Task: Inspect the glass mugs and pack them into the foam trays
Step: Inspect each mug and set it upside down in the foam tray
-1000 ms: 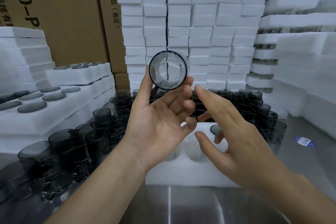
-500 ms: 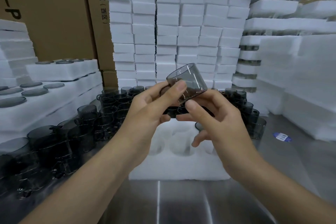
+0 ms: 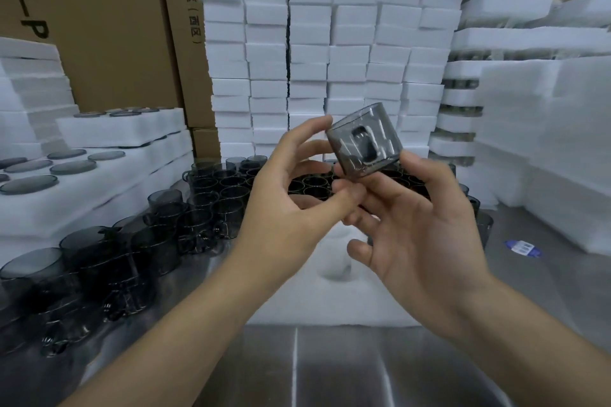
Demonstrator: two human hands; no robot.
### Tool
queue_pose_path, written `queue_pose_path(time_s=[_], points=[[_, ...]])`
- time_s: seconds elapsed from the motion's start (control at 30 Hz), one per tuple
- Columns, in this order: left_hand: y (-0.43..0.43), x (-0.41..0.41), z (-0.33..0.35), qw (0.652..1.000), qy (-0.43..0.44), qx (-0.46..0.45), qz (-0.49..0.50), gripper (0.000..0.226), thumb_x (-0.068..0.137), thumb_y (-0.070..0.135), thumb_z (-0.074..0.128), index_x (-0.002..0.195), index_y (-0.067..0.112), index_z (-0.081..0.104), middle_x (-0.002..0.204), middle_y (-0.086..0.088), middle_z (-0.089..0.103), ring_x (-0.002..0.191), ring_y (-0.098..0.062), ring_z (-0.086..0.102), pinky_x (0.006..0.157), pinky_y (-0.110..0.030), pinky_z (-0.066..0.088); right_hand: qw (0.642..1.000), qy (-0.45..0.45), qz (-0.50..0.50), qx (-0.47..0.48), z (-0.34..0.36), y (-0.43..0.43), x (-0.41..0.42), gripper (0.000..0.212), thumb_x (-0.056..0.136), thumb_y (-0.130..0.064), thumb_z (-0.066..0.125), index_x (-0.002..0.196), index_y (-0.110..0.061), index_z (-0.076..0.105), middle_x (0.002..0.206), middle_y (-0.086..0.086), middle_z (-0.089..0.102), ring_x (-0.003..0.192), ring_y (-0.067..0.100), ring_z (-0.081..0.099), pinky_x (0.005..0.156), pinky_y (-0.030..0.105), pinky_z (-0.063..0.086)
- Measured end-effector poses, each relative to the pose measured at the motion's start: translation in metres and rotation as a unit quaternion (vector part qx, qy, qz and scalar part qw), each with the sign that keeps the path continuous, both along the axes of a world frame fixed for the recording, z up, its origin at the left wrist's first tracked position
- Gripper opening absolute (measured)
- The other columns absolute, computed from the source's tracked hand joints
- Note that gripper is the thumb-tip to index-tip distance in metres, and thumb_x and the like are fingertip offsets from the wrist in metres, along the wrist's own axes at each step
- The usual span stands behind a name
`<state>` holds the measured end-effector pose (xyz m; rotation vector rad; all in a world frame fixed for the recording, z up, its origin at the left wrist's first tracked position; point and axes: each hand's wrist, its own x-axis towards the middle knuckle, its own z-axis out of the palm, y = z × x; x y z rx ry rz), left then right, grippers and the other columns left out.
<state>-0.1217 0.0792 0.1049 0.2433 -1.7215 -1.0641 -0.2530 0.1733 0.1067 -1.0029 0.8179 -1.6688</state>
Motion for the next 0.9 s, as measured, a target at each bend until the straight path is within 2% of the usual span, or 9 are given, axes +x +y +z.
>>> queue_pose_path(time_s=[0.07, 0.13, 0.23, 0.33, 0.43, 0.57, 0.7, 0.8, 0.9], points=[[0.001, -0.003, -0.003, 0.999, 0.015, -0.021, 0.030, 0.064, 0.087, 0.011, 0.089, 0.139, 0.036, 0.063, 0.130, 0.010, 0.073, 0.124, -0.010, 0.068, 0.075, -0.022, 0.059, 0.999, 0.000, 0.037, 0.014, -0.002, 0.001, 0.001, 0.072, 0.091, -0.063, 0.051, 0.123, -0.004, 0.074, 0.108, 0.002, 0.070, 0.077, 0.012, 0.059, 0.059, 0.026, 0.045], [0.002, -0.003, -0.004, 0.997, 0.030, -0.038, 0.057, 0.059, 0.087, 0.009, 0.088, 0.136, 0.034, 0.067, 0.127, 0.011, 0.074, 0.121, -0.006, 0.068, 0.071, -0.017, 0.056, 0.998, 0.001, 0.061, 0.029, -0.004, 0.000, 0.003, 0.073, 0.093, -0.067, 0.047, 0.123, -0.007, 0.075, 0.120, 0.008, 0.074, 0.081, 0.014, 0.061, 0.060, 0.027, 0.045], [0.002, 0.000, -0.003, 0.994, 0.030, -0.059, 0.092, 0.058, 0.088, 0.017, 0.088, 0.137, 0.038, 0.067, 0.131, 0.012, 0.072, 0.126, -0.008, 0.065, 0.075, -0.029, 0.059, 0.998, 0.004, 0.062, 0.026, -0.005, 0.000, 0.005, 0.073, 0.099, -0.066, 0.046, 0.138, -0.008, 0.067, 0.138, 0.014, 0.070, 0.095, 0.021, 0.063, 0.061, 0.029, 0.047], [0.002, 0.001, -0.002, 0.990, 0.029, -0.070, 0.117, 0.056, 0.089, 0.025, 0.088, 0.137, 0.041, 0.066, 0.136, 0.011, 0.069, 0.133, -0.012, 0.061, 0.087, -0.048, 0.061, 0.999, 0.042, 0.032, -0.003, -0.003, 0.001, 0.006, 0.056, 0.098, -0.060, 0.057, 0.134, -0.020, 0.071, 0.126, 0.008, 0.073, 0.100, 0.020, 0.067, 0.061, 0.028, 0.051], [0.004, 0.002, -0.001, 0.988, 0.027, -0.078, 0.133, 0.055, 0.089, 0.026, 0.088, 0.138, 0.039, 0.066, 0.137, 0.012, 0.068, 0.133, -0.011, 0.060, 0.089, -0.052, 0.061, 0.998, 0.064, 0.007, -0.012, -0.001, 0.002, 0.008, 0.042, 0.096, -0.057, 0.061, 0.120, -0.026, 0.076, 0.114, -0.001, 0.073, 0.094, 0.015, 0.067, 0.063, 0.026, 0.052], [0.005, 0.003, 0.001, 0.988, 0.023, -0.091, 0.126, 0.061, 0.087, 0.026, 0.086, 0.141, 0.040, 0.062, 0.140, 0.013, 0.066, 0.135, -0.010, 0.059, 0.090, -0.049, 0.061, 0.999, 0.040, 0.022, 0.004, 0.000, 0.003, 0.008, 0.055, 0.097, -0.065, 0.055, 0.121, -0.018, 0.073, 0.100, -0.005, 0.073, 0.081, 0.012, 0.065, 0.061, 0.024, 0.050], [0.002, 0.004, 0.000, 0.989, 0.016, -0.095, 0.114, 0.060, 0.089, 0.020, 0.086, 0.141, 0.039, 0.063, 0.136, 0.018, 0.069, 0.136, -0.009, 0.060, 0.091, -0.051, 0.061, 0.998, 0.047, 0.052, 0.004, -0.002, 0.002, 0.006, 0.064, 0.099, -0.068, 0.048, 0.123, -0.015, 0.076, 0.105, -0.004, 0.077, 0.080, 0.013, 0.065, 0.061, 0.025, 0.051], [-0.002, 0.004, -0.002, 0.989, 0.003, -0.091, 0.116, 0.064, 0.089, 0.015, 0.086, 0.145, 0.036, 0.062, 0.132, 0.020, 0.071, 0.134, -0.008, 0.061, 0.091, -0.050, 0.061, 0.994, 0.088, -0.058, -0.006, -0.004, -0.003, 0.002, 0.052, 0.098, -0.062, 0.058, 0.123, -0.020, 0.075, 0.112, -0.001, 0.077, 0.088, 0.016, 0.068, 0.062, 0.029, 0.054], [-0.005, 0.004, -0.003, 0.987, -0.019, -0.090, 0.130, 0.067, 0.088, 0.015, 0.086, 0.146, 0.038, 0.062, 0.130, 0.017, 0.071, 0.132, -0.007, 0.062, 0.091, -0.048, 0.061, 0.972, 0.137, -0.184, -0.043, -0.003, -0.006, -0.009, 0.041, 0.092, -0.055, 0.072, 0.123, -0.029, 0.073, 0.122, -0.001, 0.075, 0.097, 0.017, 0.069, 0.065, 0.028, 0.056]])
